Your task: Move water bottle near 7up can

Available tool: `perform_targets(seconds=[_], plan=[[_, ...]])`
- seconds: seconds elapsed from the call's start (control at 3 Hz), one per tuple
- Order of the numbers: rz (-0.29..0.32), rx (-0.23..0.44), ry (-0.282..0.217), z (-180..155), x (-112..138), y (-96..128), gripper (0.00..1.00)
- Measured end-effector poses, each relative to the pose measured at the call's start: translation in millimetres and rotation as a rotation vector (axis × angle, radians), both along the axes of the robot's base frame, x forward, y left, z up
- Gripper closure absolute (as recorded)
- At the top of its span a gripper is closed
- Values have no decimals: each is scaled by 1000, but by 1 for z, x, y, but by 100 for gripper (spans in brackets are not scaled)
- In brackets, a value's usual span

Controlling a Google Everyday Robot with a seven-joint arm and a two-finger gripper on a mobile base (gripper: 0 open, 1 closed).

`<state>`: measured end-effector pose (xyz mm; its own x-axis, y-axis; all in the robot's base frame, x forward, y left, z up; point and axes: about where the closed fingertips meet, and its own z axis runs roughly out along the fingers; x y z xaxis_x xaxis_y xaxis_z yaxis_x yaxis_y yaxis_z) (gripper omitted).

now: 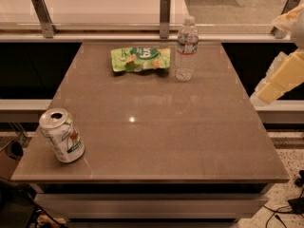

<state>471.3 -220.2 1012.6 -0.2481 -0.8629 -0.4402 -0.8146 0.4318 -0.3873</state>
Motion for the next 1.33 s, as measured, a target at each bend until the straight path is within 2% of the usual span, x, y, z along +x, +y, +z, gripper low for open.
perform_targets(seconds=[0.33,0.67,1.0,1.33], plan=[[-58,173,-69,-6,37,-6,0],[-84,333,-139,-8,77,-3,0],[-131,480,-177,-12,103,2,0],[-168,632,-185,-17,125,18,0]])
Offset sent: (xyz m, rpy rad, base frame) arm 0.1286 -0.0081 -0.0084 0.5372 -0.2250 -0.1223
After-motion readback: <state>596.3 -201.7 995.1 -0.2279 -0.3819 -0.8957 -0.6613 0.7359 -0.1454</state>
